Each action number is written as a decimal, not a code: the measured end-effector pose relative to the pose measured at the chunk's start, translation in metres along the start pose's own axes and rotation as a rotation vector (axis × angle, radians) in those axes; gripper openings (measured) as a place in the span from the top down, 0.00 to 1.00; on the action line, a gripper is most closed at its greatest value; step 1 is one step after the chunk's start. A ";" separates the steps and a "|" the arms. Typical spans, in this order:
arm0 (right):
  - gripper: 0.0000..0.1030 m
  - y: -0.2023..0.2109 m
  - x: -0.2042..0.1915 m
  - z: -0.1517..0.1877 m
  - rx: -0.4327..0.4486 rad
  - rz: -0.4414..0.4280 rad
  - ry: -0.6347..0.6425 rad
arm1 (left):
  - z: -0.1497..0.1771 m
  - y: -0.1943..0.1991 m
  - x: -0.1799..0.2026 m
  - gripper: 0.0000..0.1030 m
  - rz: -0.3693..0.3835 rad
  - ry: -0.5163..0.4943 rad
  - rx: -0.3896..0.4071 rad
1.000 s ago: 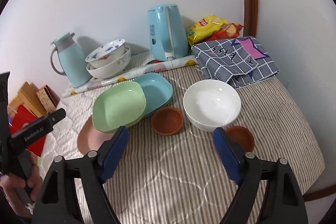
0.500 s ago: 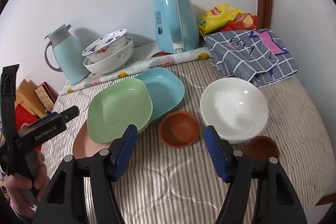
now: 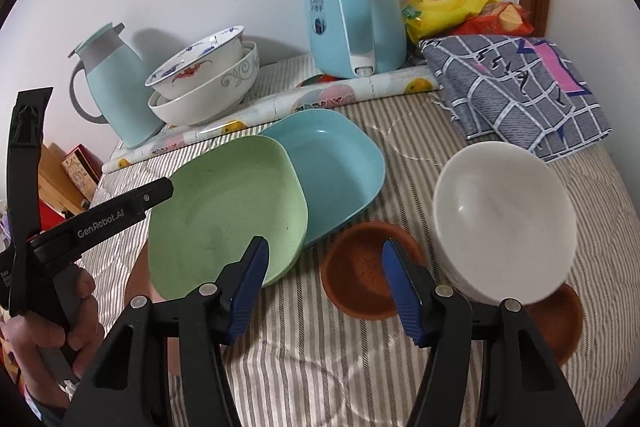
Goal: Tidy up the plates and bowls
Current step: 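Move both grippers to the green plate rim and close on it, then lift the green plate with both grippers and carry it over the pink plate, then lower the green plate onto the pink plate and open both grippers, then move both grippers to the blue plate rim and close on it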
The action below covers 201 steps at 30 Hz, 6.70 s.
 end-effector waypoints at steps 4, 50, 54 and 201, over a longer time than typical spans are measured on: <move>0.43 -0.012 -0.002 -0.001 -0.020 0.001 -0.001 | 0.001 -0.015 0.000 0.50 0.011 0.006 -0.033; 0.89 0.076 -0.005 0.028 0.075 -0.006 -0.038 | 0.053 0.095 0.032 0.89 0.153 -0.038 0.016; 0.89 0.089 -0.007 0.038 0.081 -0.006 -0.037 | 0.063 0.104 0.030 0.89 0.146 -0.033 0.017; 0.16 0.141 0.036 0.048 0.163 0.108 0.054 | 0.055 0.143 0.006 0.57 0.012 -0.053 0.098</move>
Point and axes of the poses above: each gripper's, at about its wrist camera, not at the fingertips, and y roughly against the way its jaws point, x to its right, z to its underside, the point moved 7 cm from there along -y, roughly the way its jaws point, and after that the axes turned 12 degrees about y, right-handed, at the moved point
